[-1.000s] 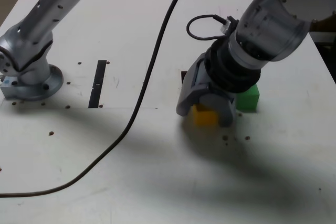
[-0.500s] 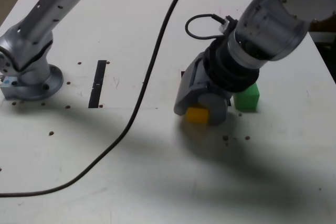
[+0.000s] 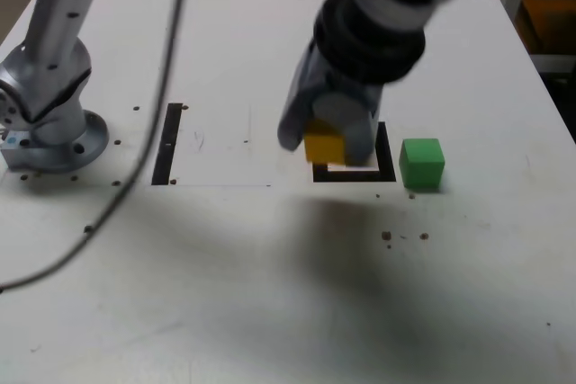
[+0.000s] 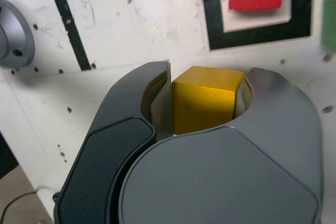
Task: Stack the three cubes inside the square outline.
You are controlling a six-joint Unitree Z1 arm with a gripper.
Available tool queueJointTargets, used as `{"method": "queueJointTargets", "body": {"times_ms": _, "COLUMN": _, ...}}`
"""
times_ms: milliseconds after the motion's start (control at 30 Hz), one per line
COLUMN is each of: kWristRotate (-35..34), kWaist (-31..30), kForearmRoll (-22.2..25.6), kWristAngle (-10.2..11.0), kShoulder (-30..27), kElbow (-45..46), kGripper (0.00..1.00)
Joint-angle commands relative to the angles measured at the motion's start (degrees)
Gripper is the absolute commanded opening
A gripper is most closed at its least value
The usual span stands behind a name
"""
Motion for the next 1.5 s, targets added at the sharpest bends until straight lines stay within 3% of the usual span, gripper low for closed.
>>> {"method": "queueJointTargets", "body": {"times_ms": 0, "kWristRotate": 0.94, "kWaist": 1.76, "kForearmRoll": 0.54, "kWristAngle": 1.07, "kShoulder": 0.15, "kElbow": -0.47, "kGripper": 0.3}}
{"method": "queueJointTargets", "body": {"times_ms": 200, "kWristRotate": 3.88, "kWaist": 6.09, "kForearmRoll": 0.29, "kWristAngle": 2.88, "kShoulder": 2.26, "kElbow": -1.35, "kGripper": 0.3}}
{"method": "queueJointTargets", "body": {"times_ms": 633, "kWristRotate": 5.29, "kWaist": 8.37, "kForearmRoll": 0.28, "kWristAngle": 4.51, "kShoulder": 4.51, "kElbow": -2.5, "kGripper": 0.3}}
{"method": "queueJointTargets", "body": {"times_ms": 1467, "kWristRotate": 6.61, "kWaist": 9.7, "kForearmRoll": 0.0, "kWristAngle": 5.45, "kShoulder": 6.58, "kElbow": -2.88, "kGripper": 0.35}}
